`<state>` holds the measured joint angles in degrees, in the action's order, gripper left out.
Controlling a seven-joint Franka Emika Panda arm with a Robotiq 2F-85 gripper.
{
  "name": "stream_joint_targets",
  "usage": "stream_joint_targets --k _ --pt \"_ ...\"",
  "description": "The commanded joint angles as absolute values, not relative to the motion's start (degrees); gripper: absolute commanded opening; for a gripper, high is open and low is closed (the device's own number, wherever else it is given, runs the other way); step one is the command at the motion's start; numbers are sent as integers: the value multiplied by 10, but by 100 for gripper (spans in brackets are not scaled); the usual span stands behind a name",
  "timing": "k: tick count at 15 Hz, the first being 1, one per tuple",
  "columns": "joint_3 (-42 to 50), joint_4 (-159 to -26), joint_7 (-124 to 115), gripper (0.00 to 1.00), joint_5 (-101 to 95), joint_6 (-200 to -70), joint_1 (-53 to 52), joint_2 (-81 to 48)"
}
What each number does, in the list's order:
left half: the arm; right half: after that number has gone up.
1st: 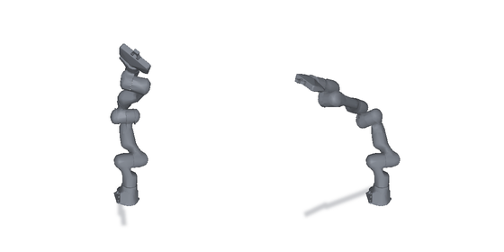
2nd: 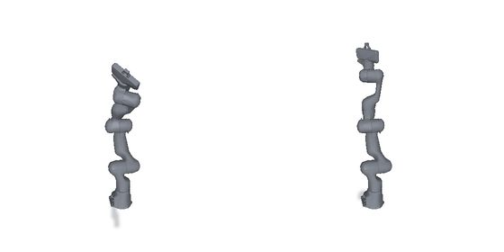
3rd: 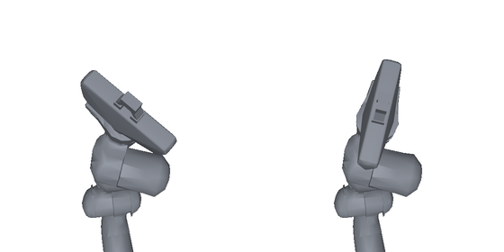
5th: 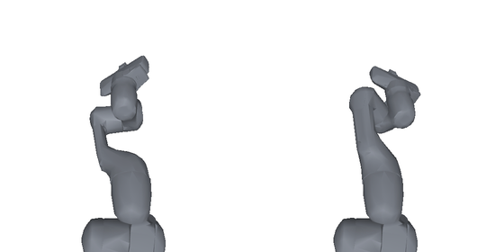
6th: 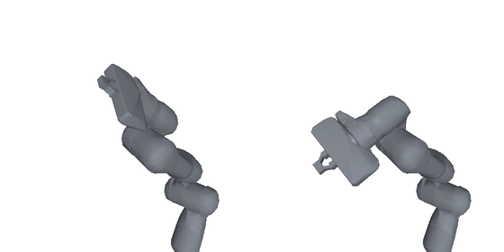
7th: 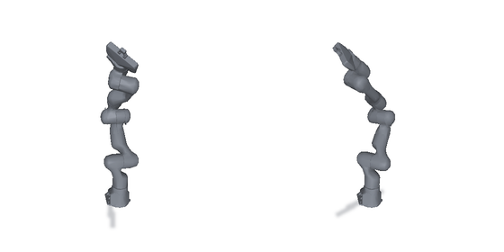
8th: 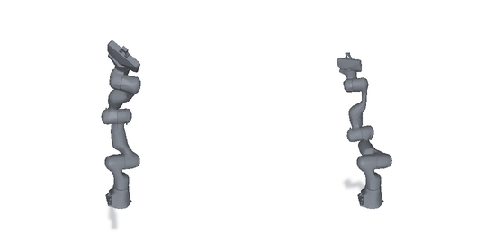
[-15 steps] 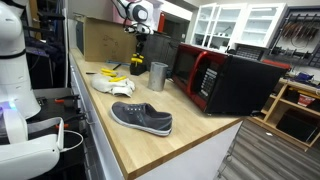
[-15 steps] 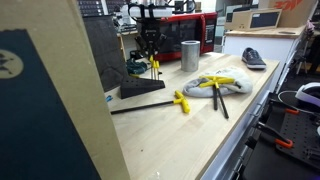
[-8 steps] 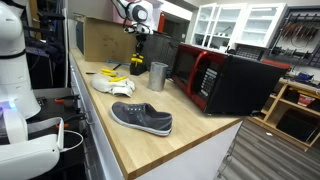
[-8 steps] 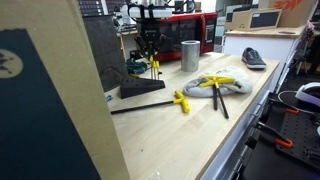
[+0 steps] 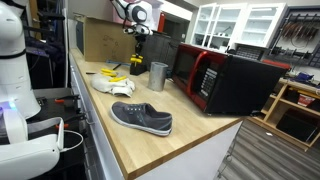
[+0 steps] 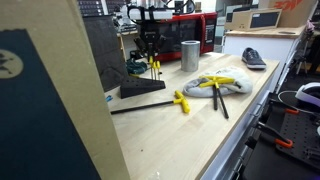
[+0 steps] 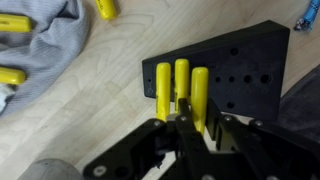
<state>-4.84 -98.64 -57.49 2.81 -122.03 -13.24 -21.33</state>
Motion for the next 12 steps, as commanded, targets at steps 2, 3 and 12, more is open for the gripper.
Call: stream_joint_targets --k 2,3,12 --pt "-58 -995 -533 62 38 -1213 -132 -206" --pt "-60 -996 -520 71 42 -1216 -131 -204" --pt "-55 -1022 -434 100 67 -1219 -104 -143"
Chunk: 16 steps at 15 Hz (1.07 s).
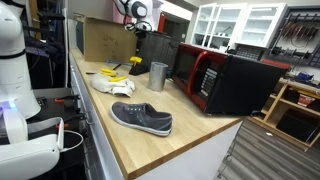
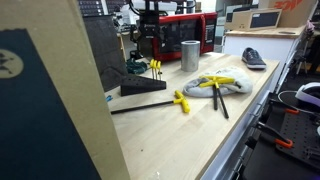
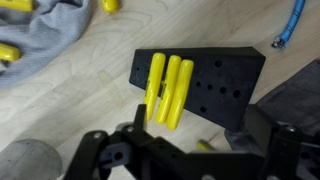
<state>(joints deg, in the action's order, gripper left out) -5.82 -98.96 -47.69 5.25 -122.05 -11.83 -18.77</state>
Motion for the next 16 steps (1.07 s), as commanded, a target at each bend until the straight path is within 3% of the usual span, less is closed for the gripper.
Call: stream_joint_targets --k 1,16 --pt "-54 -1026 -415 100 64 -1218 -100 -134" --pt "-18 -1198 7 100 42 -1145 -26 113"
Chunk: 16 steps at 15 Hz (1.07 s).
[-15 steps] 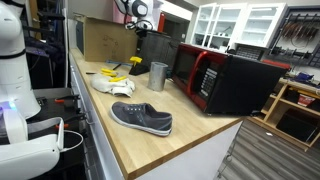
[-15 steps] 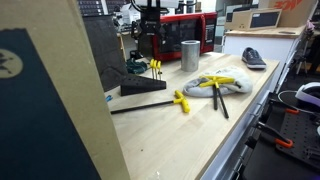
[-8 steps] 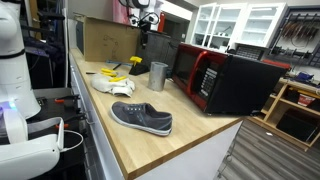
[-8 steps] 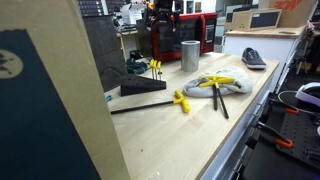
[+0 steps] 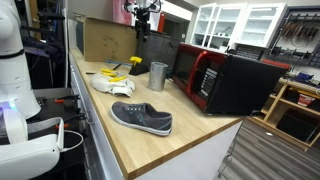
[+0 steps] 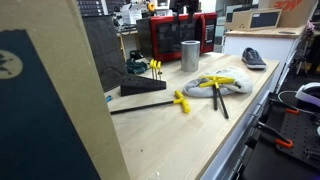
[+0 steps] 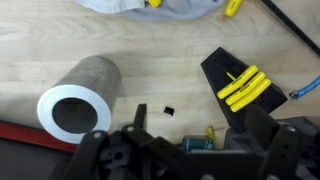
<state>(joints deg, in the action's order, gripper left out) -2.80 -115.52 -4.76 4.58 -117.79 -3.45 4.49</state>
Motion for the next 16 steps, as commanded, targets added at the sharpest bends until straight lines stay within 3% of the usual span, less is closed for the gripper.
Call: stream_joint_targets --k 1,8,16 --pt "-13 -1206 26 100 44 -1134 -23 131" --pt "7 -1208 65 100 29 -1011 -13 219" --pt "-1 -1244 43 100 18 -972 -14 316"
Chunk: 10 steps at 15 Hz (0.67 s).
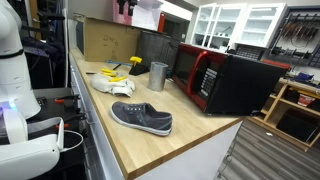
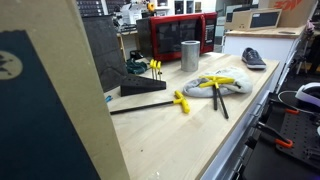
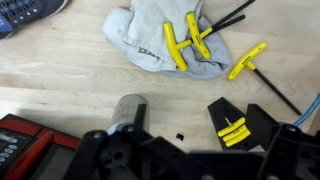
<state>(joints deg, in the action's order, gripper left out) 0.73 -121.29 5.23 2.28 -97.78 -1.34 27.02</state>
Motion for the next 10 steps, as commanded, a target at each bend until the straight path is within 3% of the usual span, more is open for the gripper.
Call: stream_joint_targets --k 1,10 --pt "-1 -1255 42 100 22 -971 -15 332" --pt "-3 -1260 29 100 25 -963 -16 340"
